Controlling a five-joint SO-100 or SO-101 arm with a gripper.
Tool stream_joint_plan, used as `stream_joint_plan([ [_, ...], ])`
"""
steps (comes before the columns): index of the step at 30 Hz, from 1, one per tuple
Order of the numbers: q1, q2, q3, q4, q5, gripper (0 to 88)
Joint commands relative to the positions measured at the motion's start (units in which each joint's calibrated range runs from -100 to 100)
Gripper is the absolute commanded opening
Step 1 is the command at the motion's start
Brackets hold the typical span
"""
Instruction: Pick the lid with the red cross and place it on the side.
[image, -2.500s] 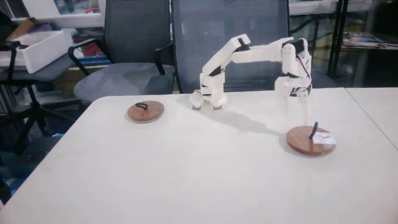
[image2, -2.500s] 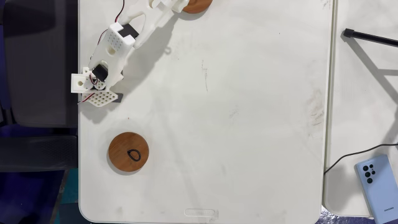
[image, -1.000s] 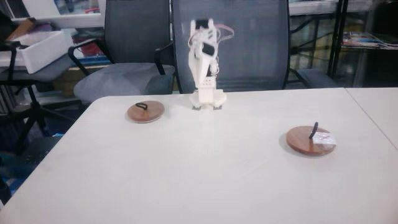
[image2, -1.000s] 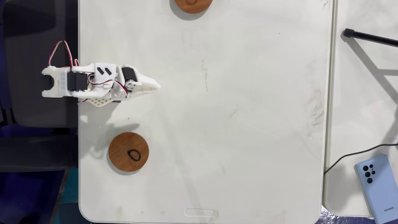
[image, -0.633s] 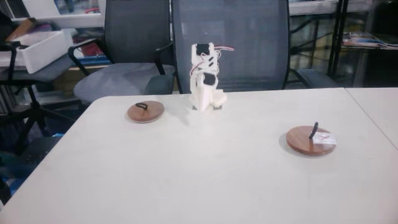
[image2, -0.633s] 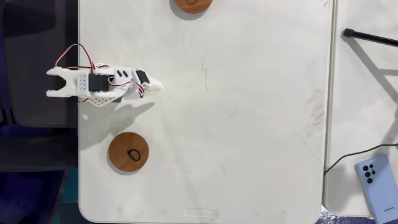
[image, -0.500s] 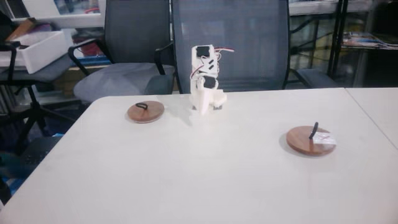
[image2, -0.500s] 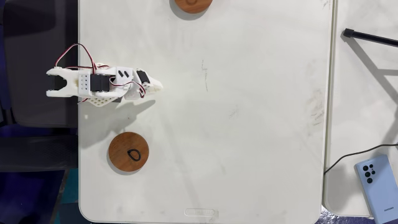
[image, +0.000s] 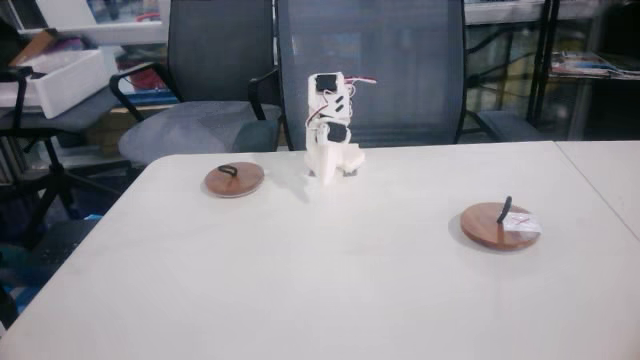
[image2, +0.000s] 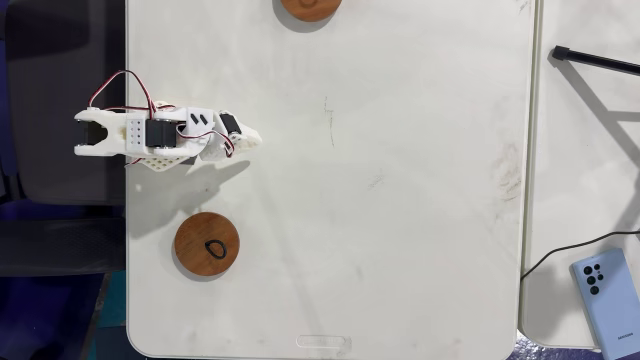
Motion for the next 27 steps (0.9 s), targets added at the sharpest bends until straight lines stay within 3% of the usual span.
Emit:
stream_joint_plan([
  [1, 0.4, -1.2, 0.1, -0.6, 0.2, 1.4],
  [27, -0.1, -1.2, 0.8, -0.9, 0.3, 1.4],
])
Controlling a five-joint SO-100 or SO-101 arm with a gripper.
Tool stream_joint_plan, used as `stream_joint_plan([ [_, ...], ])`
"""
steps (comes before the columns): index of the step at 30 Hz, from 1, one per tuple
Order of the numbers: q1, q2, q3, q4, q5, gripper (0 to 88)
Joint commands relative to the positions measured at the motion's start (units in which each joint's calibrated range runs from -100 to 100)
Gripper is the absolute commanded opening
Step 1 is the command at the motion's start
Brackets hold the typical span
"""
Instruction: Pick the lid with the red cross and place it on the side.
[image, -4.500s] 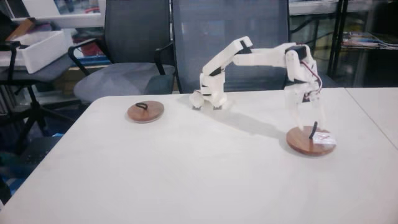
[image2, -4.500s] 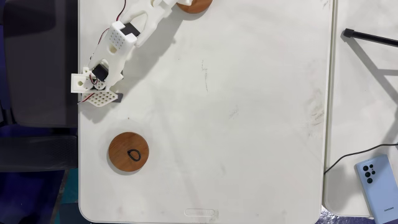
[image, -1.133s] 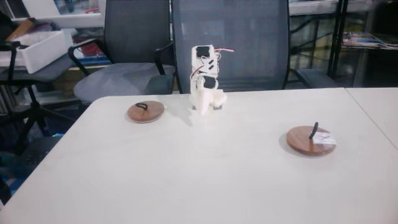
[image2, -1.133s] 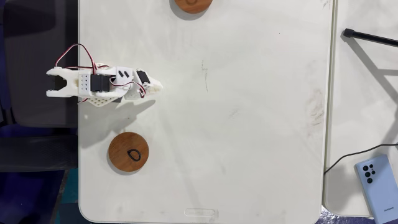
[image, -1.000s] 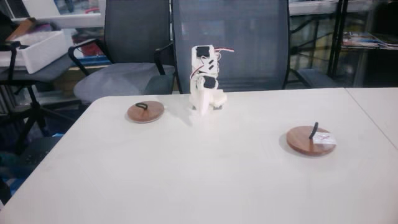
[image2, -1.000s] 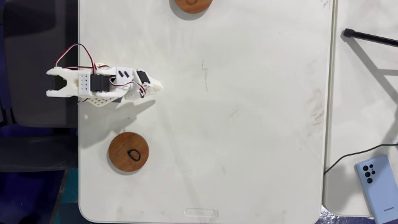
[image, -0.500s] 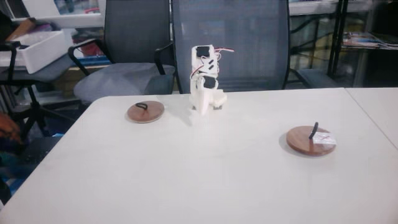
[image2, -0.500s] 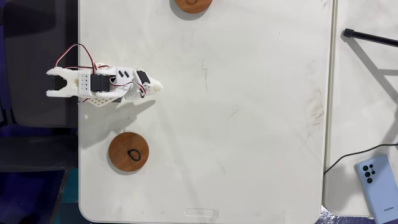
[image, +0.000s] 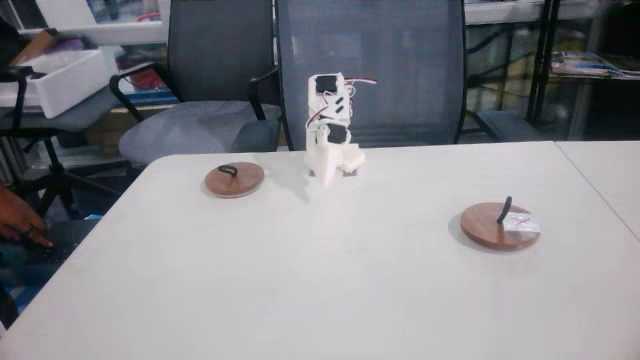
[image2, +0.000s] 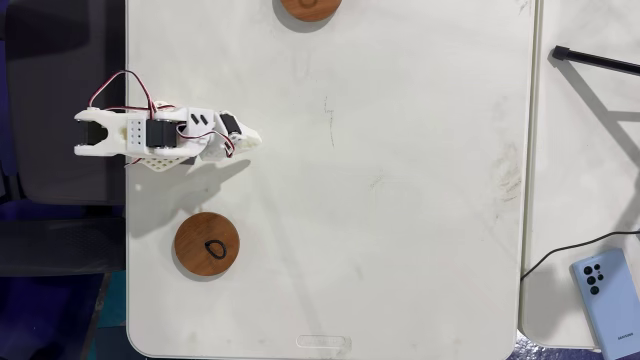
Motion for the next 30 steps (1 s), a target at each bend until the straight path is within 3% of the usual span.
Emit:
stream_joint_plan([
  [1, -0.2, -1.2, 0.1, -0.9, 0.3, 1.4],
  [30, 0.3, -1.2, -0.5, -0.9, 0.2, 1.4],
])
